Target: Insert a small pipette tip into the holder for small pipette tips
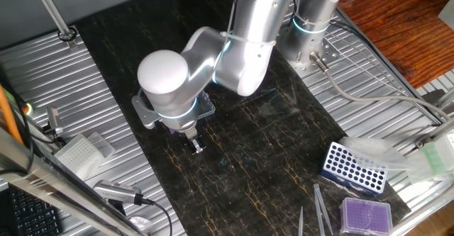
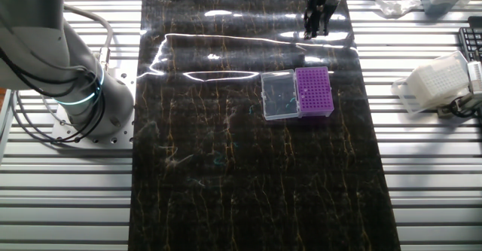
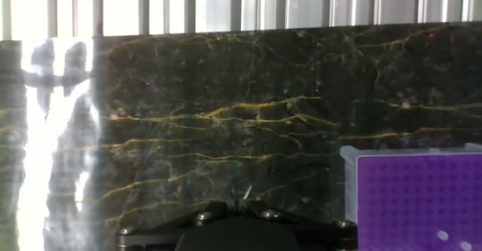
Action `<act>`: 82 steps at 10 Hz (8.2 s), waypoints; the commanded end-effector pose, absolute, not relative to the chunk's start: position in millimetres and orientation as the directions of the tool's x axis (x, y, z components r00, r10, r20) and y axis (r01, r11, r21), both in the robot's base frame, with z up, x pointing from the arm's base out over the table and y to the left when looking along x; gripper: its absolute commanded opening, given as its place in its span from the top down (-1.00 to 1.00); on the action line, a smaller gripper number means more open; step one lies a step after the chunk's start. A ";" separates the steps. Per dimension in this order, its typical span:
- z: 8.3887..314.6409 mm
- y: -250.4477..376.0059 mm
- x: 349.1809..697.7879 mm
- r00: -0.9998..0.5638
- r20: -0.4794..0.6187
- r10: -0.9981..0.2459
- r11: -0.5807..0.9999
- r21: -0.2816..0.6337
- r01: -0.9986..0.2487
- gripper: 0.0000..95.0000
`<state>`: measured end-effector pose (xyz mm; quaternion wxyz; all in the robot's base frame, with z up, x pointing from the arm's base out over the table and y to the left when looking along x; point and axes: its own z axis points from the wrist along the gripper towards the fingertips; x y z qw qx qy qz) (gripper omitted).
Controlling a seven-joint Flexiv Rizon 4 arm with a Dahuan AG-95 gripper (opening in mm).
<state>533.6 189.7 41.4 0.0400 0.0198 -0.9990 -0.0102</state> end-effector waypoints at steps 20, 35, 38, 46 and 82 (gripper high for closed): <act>20.2 186.0 516.3 -0.982 0.084 0.170 0.985 0.009 0.171 0.60; 18.6 186.9 515.9 -0.968 0.099 0.230 0.972 0.029 0.234 0.60; 17.5 188.9 515.3 -0.968 0.099 0.231 0.971 0.032 0.236 0.60; 12.6 192.2 514.1 -0.971 0.084 0.223 0.974 0.020 0.225 0.60; 36.4 186.9 522.9 -0.984 0.091 0.155 0.987 0.021 0.157 1.00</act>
